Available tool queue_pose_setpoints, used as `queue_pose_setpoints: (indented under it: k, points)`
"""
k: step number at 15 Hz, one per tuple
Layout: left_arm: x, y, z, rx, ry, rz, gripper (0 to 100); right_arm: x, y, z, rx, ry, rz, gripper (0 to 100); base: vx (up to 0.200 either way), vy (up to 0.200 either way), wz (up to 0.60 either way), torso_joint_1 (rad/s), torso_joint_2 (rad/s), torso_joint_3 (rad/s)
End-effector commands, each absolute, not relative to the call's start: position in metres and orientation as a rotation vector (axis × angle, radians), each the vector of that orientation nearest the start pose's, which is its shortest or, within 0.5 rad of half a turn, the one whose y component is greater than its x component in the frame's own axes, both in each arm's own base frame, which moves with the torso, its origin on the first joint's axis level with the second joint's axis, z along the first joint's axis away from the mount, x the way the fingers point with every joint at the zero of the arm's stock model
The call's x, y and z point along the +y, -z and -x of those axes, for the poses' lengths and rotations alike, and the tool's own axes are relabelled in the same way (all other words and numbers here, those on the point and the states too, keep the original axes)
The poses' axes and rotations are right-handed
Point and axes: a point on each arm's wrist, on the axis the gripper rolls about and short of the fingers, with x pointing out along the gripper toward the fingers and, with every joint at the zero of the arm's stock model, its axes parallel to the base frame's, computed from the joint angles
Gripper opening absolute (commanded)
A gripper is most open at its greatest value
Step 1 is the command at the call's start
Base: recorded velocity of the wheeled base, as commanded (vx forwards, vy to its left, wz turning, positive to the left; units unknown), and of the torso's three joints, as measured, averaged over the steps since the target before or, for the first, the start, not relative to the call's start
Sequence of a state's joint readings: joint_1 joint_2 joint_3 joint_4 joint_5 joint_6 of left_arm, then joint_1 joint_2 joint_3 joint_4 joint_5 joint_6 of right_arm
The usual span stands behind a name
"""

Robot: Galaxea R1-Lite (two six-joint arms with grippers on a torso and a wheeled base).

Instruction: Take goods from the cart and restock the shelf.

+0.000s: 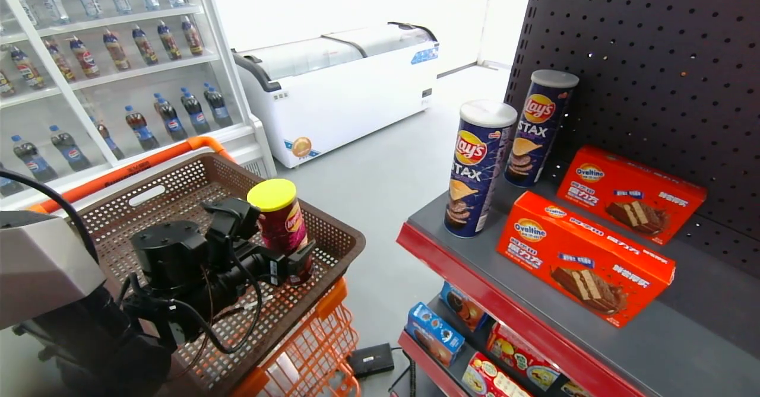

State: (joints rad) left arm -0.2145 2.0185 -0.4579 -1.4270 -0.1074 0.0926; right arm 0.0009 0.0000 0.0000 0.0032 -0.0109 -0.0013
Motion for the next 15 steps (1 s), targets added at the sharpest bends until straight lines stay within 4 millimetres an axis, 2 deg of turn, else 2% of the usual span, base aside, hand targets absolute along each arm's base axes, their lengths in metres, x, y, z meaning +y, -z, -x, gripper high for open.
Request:
queue_pose_setpoints:
  k: [1, 6, 7, 12, 15]
  points:
    - [-0.069, -0.065, -0.308, 0.159, 0.326, -0.102, 100, 0.0, -0.075, 0.023, 0.003, 0.009, 0.002, 100, 0.0, 0.0, 0.0, 0.0, 0.0, 0.0]
    - [-0.07, -0.06, -0.332, 0.106, 0.313, -0.098, 100, 0.0, -0.075, 0.023, 0.003, 0.009, 0.002, 100, 0.0, 0.0, 0.0, 0.0, 0.0, 0.0]
    - [-0.07, -0.059, -0.335, 0.101, 0.313, -0.098, 0, 0.0, -0.075, 0.023, 0.003, 0.009, 0.002, 100, 0.0, 0.0, 0.0, 0.0, 0.0, 0.0]
    - [-0.068, -0.064, -0.34, 0.081, 0.306, -0.098, 0, 0.0, -0.075, 0.023, 0.003, 0.009, 0.002, 100, 0.0, 0.0, 0.0, 0.0, 0.0, 0.0]
    - [-0.067, -0.093, -0.332, 0.017, 0.308, -0.151, 0, 0.0, -0.075, 0.023, 0.003, 0.009, 0.002, 100, 0.0, 0.0, 0.0, 0.0, 0.0, 0.0]
